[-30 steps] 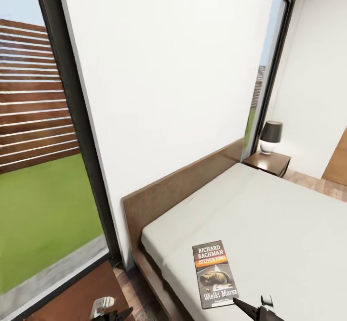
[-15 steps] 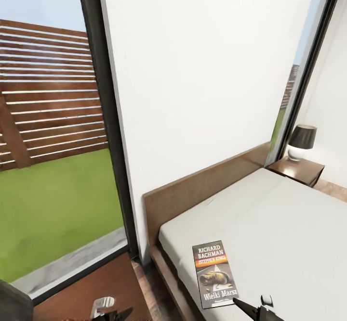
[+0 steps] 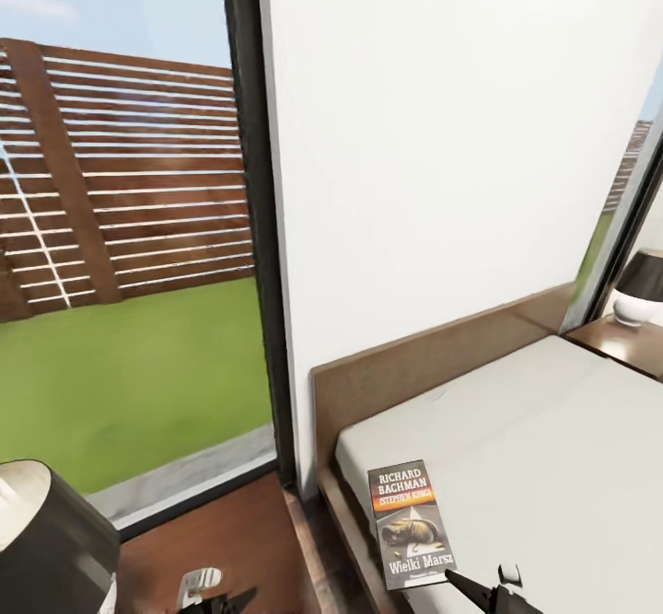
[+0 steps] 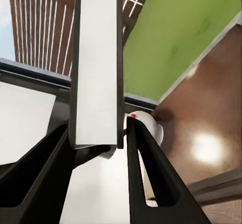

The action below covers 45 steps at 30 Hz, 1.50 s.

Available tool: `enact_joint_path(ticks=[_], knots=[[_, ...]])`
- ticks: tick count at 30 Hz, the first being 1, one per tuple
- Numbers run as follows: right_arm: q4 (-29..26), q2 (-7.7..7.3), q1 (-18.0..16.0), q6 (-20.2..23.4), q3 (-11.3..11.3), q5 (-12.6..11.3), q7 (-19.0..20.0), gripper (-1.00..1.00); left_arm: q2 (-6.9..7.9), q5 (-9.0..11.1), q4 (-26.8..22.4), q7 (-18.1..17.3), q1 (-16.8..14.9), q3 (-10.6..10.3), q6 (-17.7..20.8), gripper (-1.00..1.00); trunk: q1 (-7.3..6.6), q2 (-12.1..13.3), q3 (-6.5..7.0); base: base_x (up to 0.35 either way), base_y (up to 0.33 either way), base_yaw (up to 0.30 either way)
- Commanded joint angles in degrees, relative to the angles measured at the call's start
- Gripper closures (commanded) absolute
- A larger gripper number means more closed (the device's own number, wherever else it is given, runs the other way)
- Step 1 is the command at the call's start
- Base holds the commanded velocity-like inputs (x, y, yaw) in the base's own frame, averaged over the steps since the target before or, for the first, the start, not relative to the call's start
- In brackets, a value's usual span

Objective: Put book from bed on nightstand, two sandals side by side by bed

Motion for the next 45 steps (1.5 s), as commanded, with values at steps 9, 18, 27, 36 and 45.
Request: enact_joint_path(ticks=[9,18,27,36,45], knots=[[-0.03,-0.02,-0.04,0.56,-0.21,-0.20,0.22,1.00,-0.01,0.25,0.08,-0.07,-0.07,-0.43,-0.49,-1.00,0.01,-0.06,-0.08,0.000,-0.059,0.291],[-0.03,-0.02,-0.01,0.57,-0.21,-0.22,0.25,1.00,0.10,0.32,0.11,-0.30,-0.07,-0.42,-0.49,-1.00,0.01,-0.06,-0.08,0.000,0.041,0.291],[-0.03,-0.02,-0.04,0.58,-0.21,-0.23,0.23,1.00,0.06,0.28,0.11,-0.01,-0.07,-0.42,-0.49,-1.00,0.01,-0.06,-0.08,0.000,0.162,0.291],[-0.03,-0.02,-0.04,0.56,-0.21,-0.21,0.21,1.00,-0.01,0.27,0.08,0.17,-0.07,-0.42,-0.49,-1.00,0.01,-0.06,-0.08,0.000,0.006,0.291],[-0.03,-0.02,-0.01,0.58,-0.21,-0.21,0.20,1.00,-0.01,0.25,0.08,0.18,-0.07,-0.49,-0.49,-1.00,0.01,-0.06,-0.08,0.000,0.000,0.292]])
